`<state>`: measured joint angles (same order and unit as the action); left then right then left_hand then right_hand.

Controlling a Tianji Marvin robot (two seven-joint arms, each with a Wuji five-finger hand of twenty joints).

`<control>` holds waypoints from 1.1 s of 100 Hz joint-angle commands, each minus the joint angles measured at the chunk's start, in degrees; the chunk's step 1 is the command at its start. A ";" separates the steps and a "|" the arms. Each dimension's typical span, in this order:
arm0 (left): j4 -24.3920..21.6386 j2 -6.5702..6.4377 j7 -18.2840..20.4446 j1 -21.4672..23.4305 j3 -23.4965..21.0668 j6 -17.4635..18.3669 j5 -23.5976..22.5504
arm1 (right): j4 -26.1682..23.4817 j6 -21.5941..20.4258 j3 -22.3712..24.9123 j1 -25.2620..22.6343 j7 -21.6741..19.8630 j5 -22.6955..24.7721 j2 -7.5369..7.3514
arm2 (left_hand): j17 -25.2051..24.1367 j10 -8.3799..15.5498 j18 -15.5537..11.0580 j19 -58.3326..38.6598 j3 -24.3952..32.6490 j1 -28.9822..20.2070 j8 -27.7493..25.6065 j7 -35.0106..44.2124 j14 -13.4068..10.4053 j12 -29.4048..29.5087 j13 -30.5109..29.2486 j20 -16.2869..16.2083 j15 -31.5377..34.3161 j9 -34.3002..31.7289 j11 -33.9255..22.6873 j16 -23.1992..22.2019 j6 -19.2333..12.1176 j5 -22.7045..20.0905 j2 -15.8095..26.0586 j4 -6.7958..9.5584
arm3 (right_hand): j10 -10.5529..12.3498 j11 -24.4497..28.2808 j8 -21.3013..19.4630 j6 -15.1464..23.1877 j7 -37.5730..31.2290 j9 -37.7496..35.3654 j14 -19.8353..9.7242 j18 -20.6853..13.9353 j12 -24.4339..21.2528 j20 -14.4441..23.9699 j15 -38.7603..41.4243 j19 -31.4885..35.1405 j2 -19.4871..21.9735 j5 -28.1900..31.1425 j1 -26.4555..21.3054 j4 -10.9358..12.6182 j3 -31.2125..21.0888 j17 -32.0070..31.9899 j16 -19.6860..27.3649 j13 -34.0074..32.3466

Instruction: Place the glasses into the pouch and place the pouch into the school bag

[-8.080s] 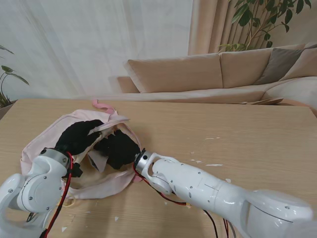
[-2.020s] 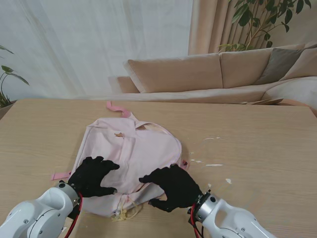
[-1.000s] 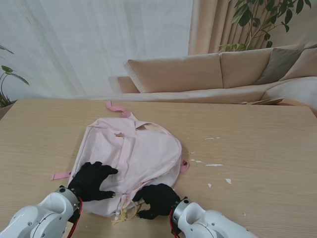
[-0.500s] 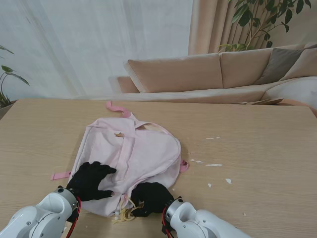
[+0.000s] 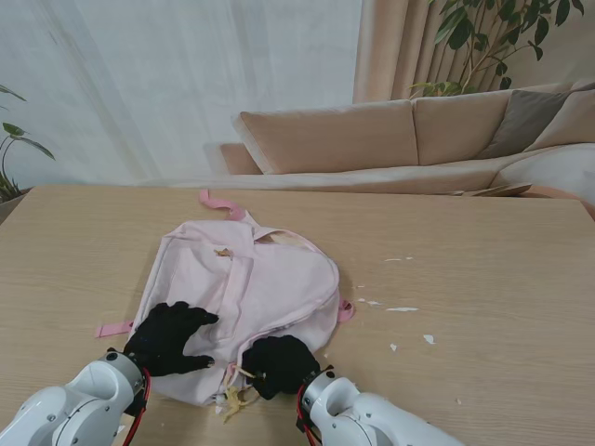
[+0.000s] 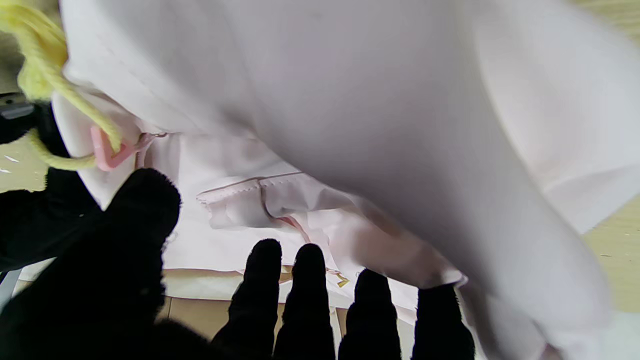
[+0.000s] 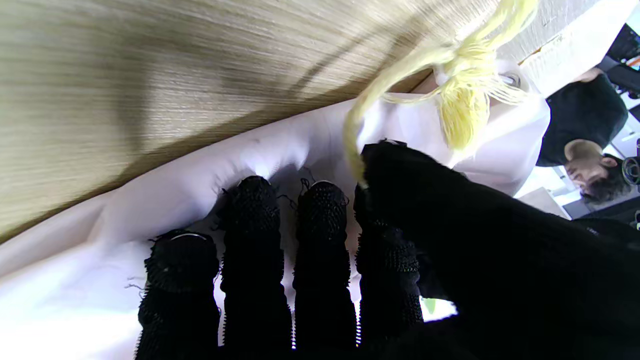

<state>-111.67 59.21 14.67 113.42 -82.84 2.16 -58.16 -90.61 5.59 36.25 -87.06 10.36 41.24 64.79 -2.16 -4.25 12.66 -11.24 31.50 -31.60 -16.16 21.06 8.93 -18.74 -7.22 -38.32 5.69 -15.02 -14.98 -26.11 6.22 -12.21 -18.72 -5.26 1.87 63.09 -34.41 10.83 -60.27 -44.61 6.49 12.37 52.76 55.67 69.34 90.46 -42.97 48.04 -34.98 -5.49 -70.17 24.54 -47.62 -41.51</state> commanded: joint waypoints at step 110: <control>6.76 -0.82 -5.06 -1.32 3.55 6.87 -14.81 | -12.69 -6.48 9.50 -8.47 -11.17 -0.72 -3.12 | -1.92 9.71 -4.58 1.41 7.47 -1.29 1.04 -20.46 -5.98 -1.19 5.17 -0.78 -2.13 6.26 9.12 0.92 -12.80 4.54 -4.47 -0.50 | 1.71 -0.51 -29.35 -1.27 -6.29 -4.10 5.22 -2.70 -2.50 -11.08 -0.58 6.51 -3.53 9.40 -15.11 5.73 -18.13 0.22 8.08 -3.07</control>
<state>-105.97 58.18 7.88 112.28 -79.60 9.56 -74.03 -102.41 -0.56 45.48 -94.87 0.83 41.63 61.86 -3.54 4.22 8.98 -10.58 36.89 -31.54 -14.06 0.78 4.01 -18.85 -3.67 -38.38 4.40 -10.87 -6.85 -25.75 -8.40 -8.97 -21.41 -5.26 2.51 61.04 -62.52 9.29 -64.63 -44.79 10.09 12.17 50.18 48.52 66.75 92.33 -42.36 54.57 -43.87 6.17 -79.43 24.67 -40.57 -42.09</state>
